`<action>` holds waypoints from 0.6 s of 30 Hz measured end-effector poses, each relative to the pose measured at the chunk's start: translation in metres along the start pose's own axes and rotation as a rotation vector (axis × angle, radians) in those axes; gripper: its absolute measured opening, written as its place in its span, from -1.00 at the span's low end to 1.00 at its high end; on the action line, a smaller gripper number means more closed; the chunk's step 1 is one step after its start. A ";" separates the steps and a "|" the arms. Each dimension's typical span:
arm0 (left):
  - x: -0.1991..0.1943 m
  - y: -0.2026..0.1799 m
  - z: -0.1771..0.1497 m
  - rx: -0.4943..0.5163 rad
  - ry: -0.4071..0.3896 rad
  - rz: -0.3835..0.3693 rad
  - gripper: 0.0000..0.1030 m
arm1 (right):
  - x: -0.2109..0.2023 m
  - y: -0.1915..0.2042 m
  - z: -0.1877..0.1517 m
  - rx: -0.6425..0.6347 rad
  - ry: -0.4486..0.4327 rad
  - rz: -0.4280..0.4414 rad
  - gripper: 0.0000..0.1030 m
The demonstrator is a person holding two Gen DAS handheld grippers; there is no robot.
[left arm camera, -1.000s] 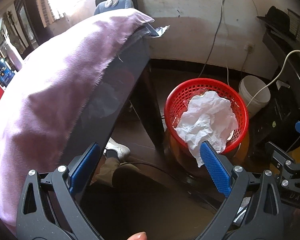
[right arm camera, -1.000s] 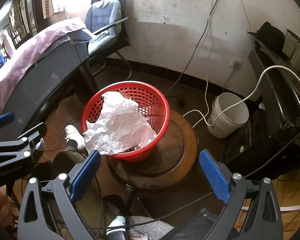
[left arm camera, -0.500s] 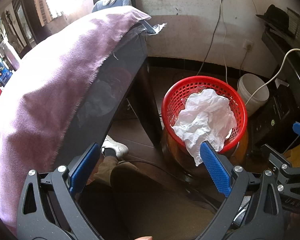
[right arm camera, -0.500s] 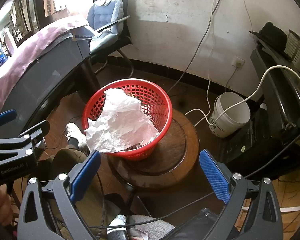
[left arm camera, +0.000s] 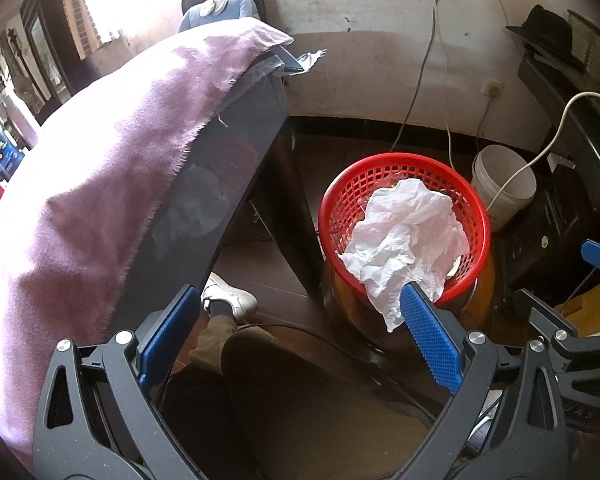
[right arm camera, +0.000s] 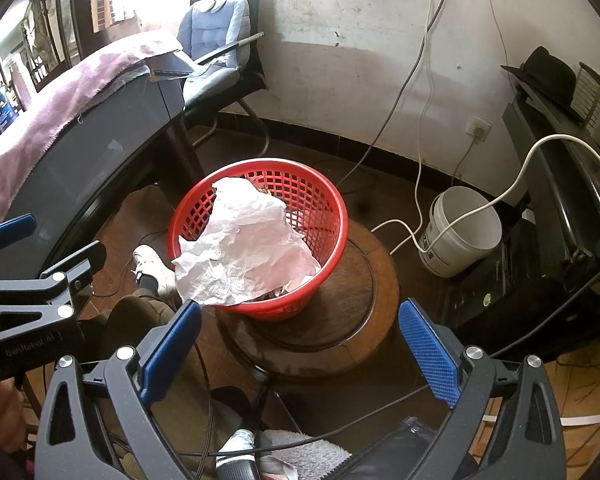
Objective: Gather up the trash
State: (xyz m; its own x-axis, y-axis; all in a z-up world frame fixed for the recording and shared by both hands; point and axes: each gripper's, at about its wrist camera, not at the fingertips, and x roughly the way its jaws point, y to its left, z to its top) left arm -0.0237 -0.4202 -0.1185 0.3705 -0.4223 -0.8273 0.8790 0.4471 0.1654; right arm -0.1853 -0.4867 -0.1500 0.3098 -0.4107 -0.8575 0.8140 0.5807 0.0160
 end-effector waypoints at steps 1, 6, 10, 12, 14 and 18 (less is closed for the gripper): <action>0.000 0.000 0.000 0.000 0.000 0.002 0.86 | 0.000 0.000 0.000 0.000 0.000 0.000 0.88; -0.001 0.000 0.000 -0.002 -0.007 0.016 0.86 | 0.000 0.000 0.000 0.002 0.000 -0.001 0.88; -0.001 0.000 0.000 -0.007 -0.004 0.014 0.86 | 0.000 0.000 0.000 0.001 -0.001 -0.001 0.88; -0.001 0.000 0.000 -0.005 -0.005 0.014 0.86 | -0.001 0.000 0.000 0.000 -0.002 -0.002 0.88; -0.001 0.000 0.000 -0.002 -0.005 0.013 0.86 | -0.001 0.001 0.001 -0.002 -0.002 -0.001 0.88; 0.000 0.000 0.000 0.001 -0.006 0.014 0.86 | -0.001 0.002 0.000 0.000 -0.001 0.001 0.88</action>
State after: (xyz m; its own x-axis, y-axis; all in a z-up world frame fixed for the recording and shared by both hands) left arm -0.0243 -0.4198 -0.1185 0.3846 -0.4208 -0.8216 0.8742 0.4520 0.1777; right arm -0.1841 -0.4857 -0.1492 0.3109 -0.4111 -0.8569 0.8138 0.5809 0.0166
